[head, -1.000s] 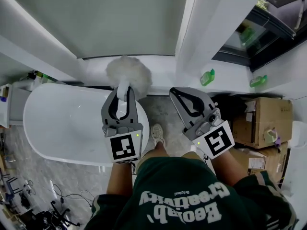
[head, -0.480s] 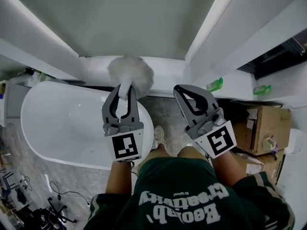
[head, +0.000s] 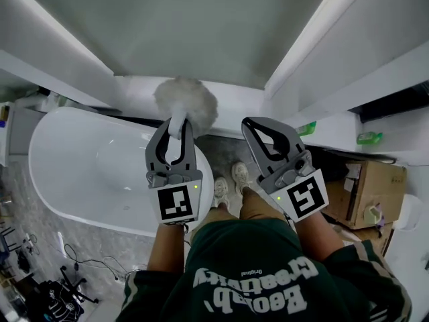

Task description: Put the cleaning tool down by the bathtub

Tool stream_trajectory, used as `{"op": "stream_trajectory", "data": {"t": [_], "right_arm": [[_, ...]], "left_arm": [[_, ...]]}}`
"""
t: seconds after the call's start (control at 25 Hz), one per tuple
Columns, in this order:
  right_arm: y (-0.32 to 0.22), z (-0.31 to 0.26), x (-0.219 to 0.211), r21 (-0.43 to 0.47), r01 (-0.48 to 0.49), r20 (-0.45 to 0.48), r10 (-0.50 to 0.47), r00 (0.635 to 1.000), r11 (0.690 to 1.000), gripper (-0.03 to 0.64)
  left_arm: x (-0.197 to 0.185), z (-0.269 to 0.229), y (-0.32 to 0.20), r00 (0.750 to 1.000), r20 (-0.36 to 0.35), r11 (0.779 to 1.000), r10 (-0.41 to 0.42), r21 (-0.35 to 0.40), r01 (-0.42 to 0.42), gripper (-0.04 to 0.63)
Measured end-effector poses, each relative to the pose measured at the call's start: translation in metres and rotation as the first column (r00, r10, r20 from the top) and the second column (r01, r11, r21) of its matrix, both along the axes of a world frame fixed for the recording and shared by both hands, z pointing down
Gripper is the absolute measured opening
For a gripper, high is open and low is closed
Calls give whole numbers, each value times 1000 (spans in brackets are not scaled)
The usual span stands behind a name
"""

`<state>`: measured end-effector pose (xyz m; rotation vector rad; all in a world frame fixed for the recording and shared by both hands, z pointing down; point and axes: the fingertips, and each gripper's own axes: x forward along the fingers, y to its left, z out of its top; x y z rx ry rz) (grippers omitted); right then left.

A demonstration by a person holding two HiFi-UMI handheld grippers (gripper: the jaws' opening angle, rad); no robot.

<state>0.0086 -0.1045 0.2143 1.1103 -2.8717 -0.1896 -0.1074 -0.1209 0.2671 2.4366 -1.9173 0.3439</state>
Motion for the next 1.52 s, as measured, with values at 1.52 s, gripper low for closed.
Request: {"op": "stream_trajectory", "data": {"t": [1.52], "right_arm": [[-83, 110, -62, -41, 363, 124, -356, 926, 931, 17]], "left_arm": [[-58, 193, -53, 898, 35, 849, -439, -309, 428, 97]]}}
